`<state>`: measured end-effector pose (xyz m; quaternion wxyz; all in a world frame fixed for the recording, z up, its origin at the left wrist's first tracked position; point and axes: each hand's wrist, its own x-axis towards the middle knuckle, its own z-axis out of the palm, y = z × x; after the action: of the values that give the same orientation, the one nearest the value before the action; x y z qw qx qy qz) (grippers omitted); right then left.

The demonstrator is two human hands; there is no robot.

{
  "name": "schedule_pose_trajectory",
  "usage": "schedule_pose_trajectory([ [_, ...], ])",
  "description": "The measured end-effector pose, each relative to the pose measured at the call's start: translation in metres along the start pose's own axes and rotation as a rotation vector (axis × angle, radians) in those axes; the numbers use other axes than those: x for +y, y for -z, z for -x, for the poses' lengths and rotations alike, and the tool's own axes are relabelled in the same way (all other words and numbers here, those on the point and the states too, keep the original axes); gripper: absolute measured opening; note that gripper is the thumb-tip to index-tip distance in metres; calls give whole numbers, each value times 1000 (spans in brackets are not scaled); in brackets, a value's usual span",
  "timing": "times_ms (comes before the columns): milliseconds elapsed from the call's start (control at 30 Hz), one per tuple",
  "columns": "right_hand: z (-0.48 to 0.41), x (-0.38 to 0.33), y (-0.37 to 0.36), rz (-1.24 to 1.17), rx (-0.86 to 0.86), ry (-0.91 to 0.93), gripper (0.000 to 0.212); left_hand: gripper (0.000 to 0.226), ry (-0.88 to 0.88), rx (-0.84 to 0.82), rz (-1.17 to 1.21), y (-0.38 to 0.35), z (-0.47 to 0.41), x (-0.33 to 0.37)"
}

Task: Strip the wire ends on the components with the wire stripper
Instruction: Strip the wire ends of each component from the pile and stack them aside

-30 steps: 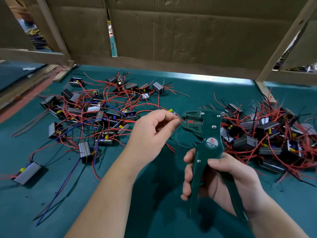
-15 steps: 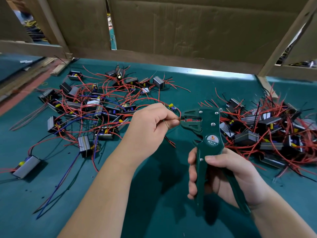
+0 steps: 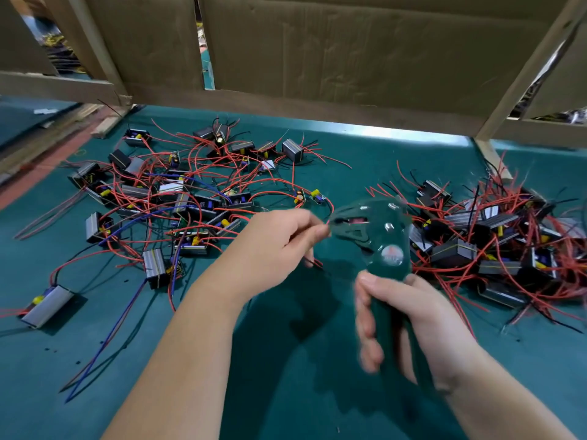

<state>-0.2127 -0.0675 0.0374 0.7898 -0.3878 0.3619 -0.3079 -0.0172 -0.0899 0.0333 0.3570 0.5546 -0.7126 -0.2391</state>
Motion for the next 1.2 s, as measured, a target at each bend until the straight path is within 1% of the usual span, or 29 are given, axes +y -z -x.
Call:
schedule_pose_trajectory([
  [67, -1, -4, 0, 0, 58, -3, 24, 23, 16, -39, -66, -1, -1, -1],
  [100, -1, -7, 2, -6, 54, -10, 25, 25, 15, -29, -61, -2, -1, -1],
  [233, 2, -16, 12, -28, -58, -64, 23, 28, 27, 19, 7, -3, -1, -1],
  [300, 4, -19, 16, -13, -62, -91, 24, 28, 42, 16, -15, -3, 0, -3],
  [400, 4, -29, 25, -2, 46, -45, 15, 28, 105, 70, -28, -1, -1, -9],
  [467, 5, -37, 31, -15, 112, 3, 16, 27, 157, 127, 69, 1, -2, -11],
  [533, 6, -38, 35, -32, 124, 27, 17, 24, 169, 140, 158, 1, -2, -11],
  [600, 5, -34, 35, -49, 82, 7, 26, 19, 158, 108, 202, 0, -2, -8],
  [667, 4, -27, 31, -62, 26, -33, 42, 16, 143, 80, 251, 1, -3, -8],
  [733, 1, -21, 28, -67, -21, -57, 48, 14, 159, 67, 323, 4, -3, -11],
  [867, -2, -14, 23, -127, -93, -79, 49, 16, 178, 81, 442, 5, -3, -14],
  [967, -3, -11, 21, -170, -131, -80, 52, 18, 185, 146, 566, 2, -5, -9],
  [1067, -4, -9, 18, -182, -181, -71, 52, 15, 174, 182, 592, -1, -6, -5],
  [1200, -3, -7, 15, -173, -263, -70, 50, 16, 136, 178, 614, -4, -6, 0],
])
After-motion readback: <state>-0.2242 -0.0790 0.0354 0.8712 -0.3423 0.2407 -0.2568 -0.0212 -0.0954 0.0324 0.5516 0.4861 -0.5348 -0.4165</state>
